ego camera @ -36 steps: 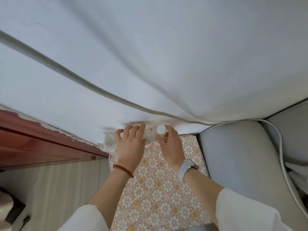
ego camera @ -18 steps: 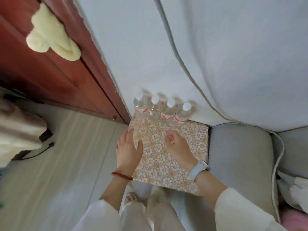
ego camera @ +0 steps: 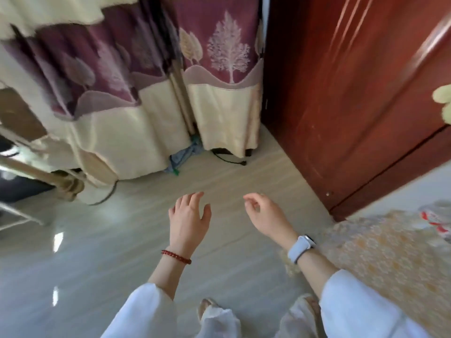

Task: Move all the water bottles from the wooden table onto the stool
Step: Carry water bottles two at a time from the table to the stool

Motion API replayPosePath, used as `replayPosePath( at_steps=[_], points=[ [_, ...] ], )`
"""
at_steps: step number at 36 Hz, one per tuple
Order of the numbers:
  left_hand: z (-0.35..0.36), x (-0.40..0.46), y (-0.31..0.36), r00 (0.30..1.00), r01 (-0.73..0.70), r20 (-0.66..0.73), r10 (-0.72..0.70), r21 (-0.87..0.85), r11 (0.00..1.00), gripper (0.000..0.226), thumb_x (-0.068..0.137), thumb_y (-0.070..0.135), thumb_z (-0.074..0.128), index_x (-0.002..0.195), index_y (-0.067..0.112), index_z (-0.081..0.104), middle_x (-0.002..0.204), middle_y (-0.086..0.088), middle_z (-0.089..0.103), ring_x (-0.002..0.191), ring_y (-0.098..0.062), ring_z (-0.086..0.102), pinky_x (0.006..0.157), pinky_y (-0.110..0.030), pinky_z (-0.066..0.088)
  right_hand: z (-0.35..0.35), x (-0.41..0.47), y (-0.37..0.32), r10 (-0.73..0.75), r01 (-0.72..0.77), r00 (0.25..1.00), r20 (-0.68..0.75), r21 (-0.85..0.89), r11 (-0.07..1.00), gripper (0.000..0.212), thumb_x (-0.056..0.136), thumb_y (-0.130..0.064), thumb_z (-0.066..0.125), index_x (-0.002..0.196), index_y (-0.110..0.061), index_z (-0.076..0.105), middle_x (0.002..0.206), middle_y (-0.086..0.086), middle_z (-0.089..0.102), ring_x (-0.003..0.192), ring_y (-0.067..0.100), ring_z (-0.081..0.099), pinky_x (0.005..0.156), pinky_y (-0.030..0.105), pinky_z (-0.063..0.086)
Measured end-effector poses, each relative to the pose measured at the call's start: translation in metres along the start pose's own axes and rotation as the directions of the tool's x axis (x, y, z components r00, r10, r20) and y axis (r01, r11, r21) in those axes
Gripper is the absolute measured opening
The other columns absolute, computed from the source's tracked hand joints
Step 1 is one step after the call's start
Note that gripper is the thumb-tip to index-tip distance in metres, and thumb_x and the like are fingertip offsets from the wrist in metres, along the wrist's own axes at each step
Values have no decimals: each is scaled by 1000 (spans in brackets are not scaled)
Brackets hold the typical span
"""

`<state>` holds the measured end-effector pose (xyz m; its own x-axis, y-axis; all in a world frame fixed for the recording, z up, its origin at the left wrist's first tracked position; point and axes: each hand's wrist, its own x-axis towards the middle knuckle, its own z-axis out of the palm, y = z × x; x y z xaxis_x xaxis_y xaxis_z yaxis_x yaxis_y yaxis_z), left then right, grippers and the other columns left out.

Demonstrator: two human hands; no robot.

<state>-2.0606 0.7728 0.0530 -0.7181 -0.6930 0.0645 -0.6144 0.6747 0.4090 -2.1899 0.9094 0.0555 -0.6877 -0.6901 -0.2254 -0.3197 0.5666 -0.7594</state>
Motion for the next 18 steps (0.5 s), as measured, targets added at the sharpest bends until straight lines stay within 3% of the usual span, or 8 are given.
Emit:
replayPosePath(
  at_steps=[4,7,12,18],
  points=[
    [-68,-23,-124,978,180,-113,-177,18,984,36,89,28,53,122,14,54,120,-7,59,111,-28,52,92,-41,35,100,19,-98,-124,133,979,161,-45,990,27,91,-20,48,114,-13,59,115,7,61,107,21,57,81,18,34],
    [-112,-53,-210,921,335,-208,-329,-9,942,36,87,27,55,121,14,55,119,-7,60,111,-29,52,92,-42,37,177,28,-166,-217,245,932,290,-62,968,27,91,-21,49,114,-14,59,113,8,61,106,22,56,82,18,34],
    [-169,-114,-325,728,608,-311,-611,-117,785,37,86,23,58,121,10,55,117,-12,59,113,-32,51,95,-43,36,294,24,-270,-337,428,784,522,-62,901,26,91,-21,48,112,-13,59,109,12,61,105,27,57,95,37,44],
    [-221,-177,-428,496,787,-395,-774,-172,592,36,85,23,59,119,9,57,117,-12,61,111,-33,52,90,-44,39,423,9,-372,-434,644,533,726,-16,765,28,92,-20,47,117,-10,57,115,12,61,109,25,55,97,32,41]
  ],
)
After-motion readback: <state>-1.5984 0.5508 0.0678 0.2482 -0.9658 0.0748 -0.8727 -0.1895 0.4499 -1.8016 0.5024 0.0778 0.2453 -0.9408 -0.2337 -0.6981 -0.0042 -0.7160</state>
